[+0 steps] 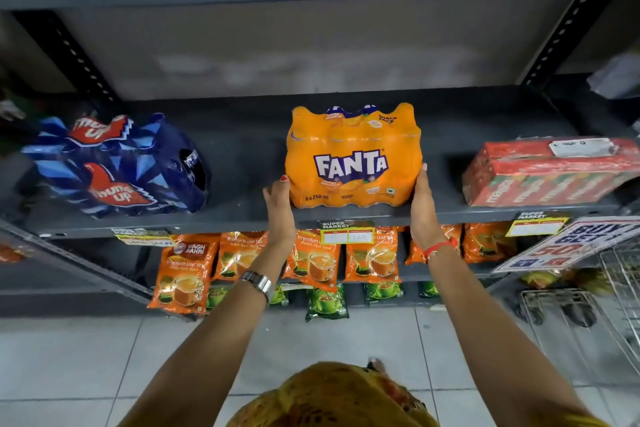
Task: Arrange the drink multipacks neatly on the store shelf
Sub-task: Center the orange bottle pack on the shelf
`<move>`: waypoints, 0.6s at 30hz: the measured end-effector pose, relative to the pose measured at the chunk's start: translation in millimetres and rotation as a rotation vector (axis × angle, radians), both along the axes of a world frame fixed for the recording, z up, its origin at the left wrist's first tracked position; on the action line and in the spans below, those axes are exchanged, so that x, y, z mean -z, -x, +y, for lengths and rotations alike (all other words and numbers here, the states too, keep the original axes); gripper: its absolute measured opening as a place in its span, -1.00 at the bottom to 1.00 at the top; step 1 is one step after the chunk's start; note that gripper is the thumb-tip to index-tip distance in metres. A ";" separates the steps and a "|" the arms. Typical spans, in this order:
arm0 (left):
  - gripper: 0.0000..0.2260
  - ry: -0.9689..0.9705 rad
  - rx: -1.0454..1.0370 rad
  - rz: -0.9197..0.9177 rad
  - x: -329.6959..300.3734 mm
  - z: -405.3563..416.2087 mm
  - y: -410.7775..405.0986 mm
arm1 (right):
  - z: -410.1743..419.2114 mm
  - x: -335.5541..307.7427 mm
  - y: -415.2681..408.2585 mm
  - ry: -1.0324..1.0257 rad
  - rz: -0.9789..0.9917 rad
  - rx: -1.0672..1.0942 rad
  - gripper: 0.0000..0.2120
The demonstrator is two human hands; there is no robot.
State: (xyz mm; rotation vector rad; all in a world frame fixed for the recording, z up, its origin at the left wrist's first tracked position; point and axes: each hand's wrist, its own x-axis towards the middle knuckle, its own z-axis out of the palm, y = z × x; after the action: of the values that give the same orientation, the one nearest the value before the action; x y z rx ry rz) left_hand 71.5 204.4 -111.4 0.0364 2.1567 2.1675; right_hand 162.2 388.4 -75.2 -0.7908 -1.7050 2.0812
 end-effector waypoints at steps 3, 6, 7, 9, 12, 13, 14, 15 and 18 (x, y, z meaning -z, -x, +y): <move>-0.83 0.071 -0.006 0.040 0.6 1.8 0.8 | 6.4 11.1 1.8 -0.040 -0.012 -0.016 -0.53; -0.79 0.130 -0.017 0.100 3.7 0.4 -4.2 | 11.7 24.6 2.9 -0.046 -0.034 -0.021 -0.50; -0.78 0.108 -0.012 0.086 4.9 0.6 -4.9 | 13.4 26.8 2.8 -0.054 -0.031 -0.033 -0.50; -0.77 0.105 -0.013 0.074 7.3 -0.3 -6.3 | 12.0 28.4 1.7 -0.067 -0.024 -0.030 -0.55; -0.79 0.052 -0.041 0.032 6.3 1.6 -7.2 | 14.6 29.1 1.6 -0.055 -0.031 -0.043 -0.51; -0.80 0.005 -0.046 0.002 6.0 2.0 -7.8 | 15.6 28.5 1.1 -0.042 -0.027 -0.054 -0.49; -0.81 -0.019 -0.055 -0.014 6.0 2.4 -8.2 | 16.8 29.3 0.7 -0.029 -0.010 -0.056 -0.51; -0.83 -0.034 -0.064 -0.027 5.8 1.9 -8.5 | 16.5 30.7 0.2 -0.012 0.028 -0.045 -0.54; -0.78 -0.035 -0.058 -0.055 3.5 -6.1 -7.7 | 8.1 35.5 -5.1 -0.024 0.154 0.132 -0.62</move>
State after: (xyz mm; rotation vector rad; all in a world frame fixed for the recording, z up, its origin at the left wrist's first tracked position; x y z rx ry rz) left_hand 79.2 198.3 -114.9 -0.0838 2.1157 2.2097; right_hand 167.4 396.5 -110.7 -0.6973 -1.5504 1.9752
